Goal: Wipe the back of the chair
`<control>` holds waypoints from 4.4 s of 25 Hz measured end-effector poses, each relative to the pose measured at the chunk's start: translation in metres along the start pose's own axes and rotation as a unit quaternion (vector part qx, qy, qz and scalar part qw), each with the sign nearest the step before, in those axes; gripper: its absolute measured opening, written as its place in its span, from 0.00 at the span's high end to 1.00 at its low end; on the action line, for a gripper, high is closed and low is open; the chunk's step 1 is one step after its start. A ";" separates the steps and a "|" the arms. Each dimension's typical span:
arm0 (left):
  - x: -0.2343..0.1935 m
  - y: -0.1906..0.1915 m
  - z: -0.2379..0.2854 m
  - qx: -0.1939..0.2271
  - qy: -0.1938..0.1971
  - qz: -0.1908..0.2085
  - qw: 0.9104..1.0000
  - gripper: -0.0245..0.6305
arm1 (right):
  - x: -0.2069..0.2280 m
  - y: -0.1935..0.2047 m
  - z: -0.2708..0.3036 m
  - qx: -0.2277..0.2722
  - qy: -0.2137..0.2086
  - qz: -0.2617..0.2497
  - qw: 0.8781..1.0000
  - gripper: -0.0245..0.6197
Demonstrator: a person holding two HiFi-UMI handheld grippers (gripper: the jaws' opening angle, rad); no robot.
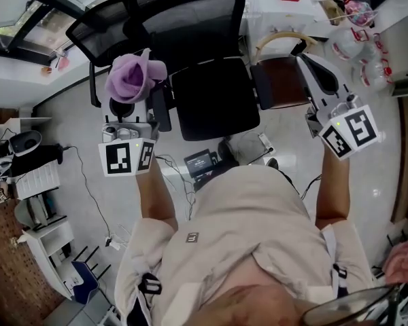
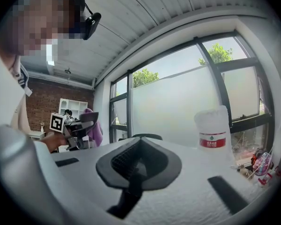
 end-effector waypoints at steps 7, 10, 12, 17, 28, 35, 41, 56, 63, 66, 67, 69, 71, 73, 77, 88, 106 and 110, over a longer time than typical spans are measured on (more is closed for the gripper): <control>-0.039 0.030 0.045 -0.013 -0.012 0.014 1.000 0.86 | 0.017 0.017 0.029 -0.026 0.022 0.012 0.999 0.97; -0.054 0.044 0.064 -0.017 -0.018 0.020 0.999 0.86 | 0.026 0.030 0.039 -0.036 0.030 0.019 0.999 0.97; -0.063 0.054 0.077 -0.020 -0.023 0.025 0.999 0.86 | 0.032 0.039 0.045 -0.042 0.034 0.022 0.998 0.97; -0.089 0.080 0.111 -0.034 -0.034 0.032 0.998 0.86 | 0.040 0.056 0.062 -0.054 0.043 0.029 0.997 0.97; -0.151 0.153 0.195 -0.062 -0.053 0.046 0.996 0.86 | 0.056 0.124 0.084 -0.107 0.065 0.063 0.990 0.97; -0.184 0.203 0.243 -0.104 -0.077 0.053 0.990 0.86 | 0.060 0.166 0.088 -0.136 0.078 0.084 0.984 0.97; -0.203 0.236 0.276 -0.133 -0.096 0.049 0.985 0.86 | 0.064 0.195 0.085 -0.160 0.087 0.096 0.979 0.97; -0.070 0.255 0.370 -0.114 0.000 0.033 0.993 0.86 | 0.076 0.221 0.048 -0.180 0.126 0.111 0.969 0.97; -0.023 0.244 0.382 -0.077 0.012 -0.002 0.997 0.86 | 0.076 0.225 0.040 -0.185 0.134 0.113 0.967 0.97; -0.049 0.250 0.370 -0.085 -0.013 0.016 0.996 0.86 | 0.075 0.228 0.044 -0.187 0.127 0.112 0.968 0.97; -0.062 0.255 0.364 -0.091 -0.026 0.016 0.995 0.86 | 0.075 0.230 0.047 -0.188 0.124 0.112 0.968 0.97; -0.095 0.265 0.346 -0.108 -0.057 0.012 0.992 0.86 | 0.072 0.233 0.054 -0.190 0.115 0.111 0.969 0.97; -0.135 0.274 0.318 -0.124 -0.094 0.019 0.988 0.86 | 0.067 0.236 0.064 -0.192 0.104 0.111 0.970 0.97; -0.173 0.276 0.285 -0.127 -0.130 0.028 0.983 0.86 | 0.061 0.237 0.074 -0.193 0.093 0.109 0.971 0.97; -0.204 0.269 0.244 -0.113 -0.165 0.050 0.979 0.86 | 0.050 0.240 0.094 -0.198 0.072 0.106 0.972 0.97; -0.126 0.297 0.304 -0.136 -0.074 0.014 0.988 0.86 | 0.055 0.244 0.089 -0.203 0.084 0.112 0.969 0.97; -0.069 0.292 0.338 -0.106 -0.072 -0.009 0.992 0.86 | 0.089 0.252 0.057 -0.206 0.114 0.123 0.964 0.97; -0.152 0.294 0.291 -0.120 -0.141 0.004 0.983 0.86 | 0.083 0.251 0.079 -0.208 0.091 0.115 0.967 0.97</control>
Point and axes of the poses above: the fingertips, and each gripper's own axes: z forward along the fingers, x to its right, y out of its underside, the point moved 2 cm from there along -z, backward along the fingers, and after that the axes turned 2 degrees about -z, right-handed, at the moved point
